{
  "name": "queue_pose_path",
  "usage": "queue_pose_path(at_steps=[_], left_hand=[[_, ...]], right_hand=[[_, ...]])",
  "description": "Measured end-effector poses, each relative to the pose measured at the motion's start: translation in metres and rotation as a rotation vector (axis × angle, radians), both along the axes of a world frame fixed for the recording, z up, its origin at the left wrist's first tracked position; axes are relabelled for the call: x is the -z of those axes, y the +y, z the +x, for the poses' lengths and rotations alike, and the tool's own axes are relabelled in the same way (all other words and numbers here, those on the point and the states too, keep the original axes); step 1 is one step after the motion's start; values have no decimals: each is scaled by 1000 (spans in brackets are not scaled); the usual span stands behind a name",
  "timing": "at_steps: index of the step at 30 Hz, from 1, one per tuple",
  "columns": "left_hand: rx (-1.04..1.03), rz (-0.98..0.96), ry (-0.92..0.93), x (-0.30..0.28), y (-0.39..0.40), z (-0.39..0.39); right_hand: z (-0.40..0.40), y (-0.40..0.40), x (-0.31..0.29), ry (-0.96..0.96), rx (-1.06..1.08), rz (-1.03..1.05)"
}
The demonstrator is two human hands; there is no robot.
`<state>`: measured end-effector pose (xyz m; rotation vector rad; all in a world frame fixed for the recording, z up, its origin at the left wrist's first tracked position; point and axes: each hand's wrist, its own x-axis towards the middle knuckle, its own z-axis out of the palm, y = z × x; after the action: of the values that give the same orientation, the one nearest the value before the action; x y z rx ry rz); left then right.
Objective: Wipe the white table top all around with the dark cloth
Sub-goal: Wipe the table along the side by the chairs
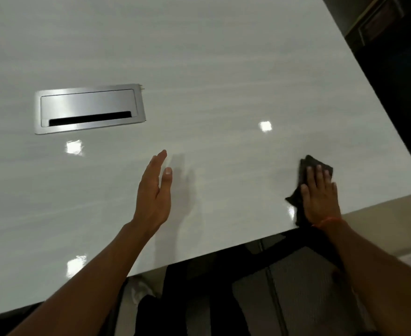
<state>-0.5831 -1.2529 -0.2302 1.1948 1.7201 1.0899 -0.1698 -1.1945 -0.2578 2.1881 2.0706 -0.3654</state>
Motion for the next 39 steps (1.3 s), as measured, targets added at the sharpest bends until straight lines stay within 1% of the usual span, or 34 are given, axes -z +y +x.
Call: queue_pose_path(at_steps=[1, 3, 5, 6, 8, 10, 12, 13, 14, 15, 18, 19, 21, 24, 26, 27, 30, 33, 36, 38, 39], left_hand=[[-15, 8, 3, 0, 3, 8], [-63, 15, 3, 1, 12, 25], [-100, 9, 10, 3, 24, 49], [-115, 8, 16, 3, 30, 65], [-133, 16, 10, 0, 47, 99], [-128, 27, -14, -5, 63, 134], [-112, 46, -24, -8, 73, 163], [-97, 56, -27, -9, 76, 173], [-77, 64, -29, -10, 78, 181], [-56, 66, -32, -10, 80, 187], [2, 44, -34, -1, 91, 206], [27, 38, -25, 3, 97, 215], [80, 24, -12, 10, 109, 237], [109, 8, -24, 11, 123, 280], [135, 12, -32, 9, 134, 309], [144, 14, -32, 7, 142, 323], [91, 39, -15, 5, 170, 368], [33, 24, 13, 7, 187, 417], [56, 1, 71, 5, 195, 464], [60, -10, 92, 2, 199, 485], [63, -15, 95, 2, 200, 492]], right_hand=[[11, 22, -1, 4, 36, -2], [4, 80, 1, -13, 28, 27], [-23, 130, 5, -21, -39, 69], [-40, 140, 10, -14, -118, 95], [-71, 130, 22, 12, -364, 182], [-81, 91, 24, 61, -660, 186], [-49, 53, 21, 66, -862, 111], [-18, 42, 19, 63, -893, 95], [19, 35, 17, 70, -849, 83], [59, 33, 15, 75, -747, 73], [173, 49, 4, 22, -296, 11], [199, 62, 1, 15, -185, -15], [223, 99, 3, -5, -66, -12], [215, 160, 10, -32, 42, 33], [199, 201, 15, -30, 26, 59], [189, 218, 16, -20, -20, 59], [164, 240, 23, 6, -247, 109], [162, 202, 26, 105, -509, 121], [206, 129, 22, 167, -727, 57], [254, 111, 21, 167, -752, 60], [280, 112, 21, 152, -718, 66]])
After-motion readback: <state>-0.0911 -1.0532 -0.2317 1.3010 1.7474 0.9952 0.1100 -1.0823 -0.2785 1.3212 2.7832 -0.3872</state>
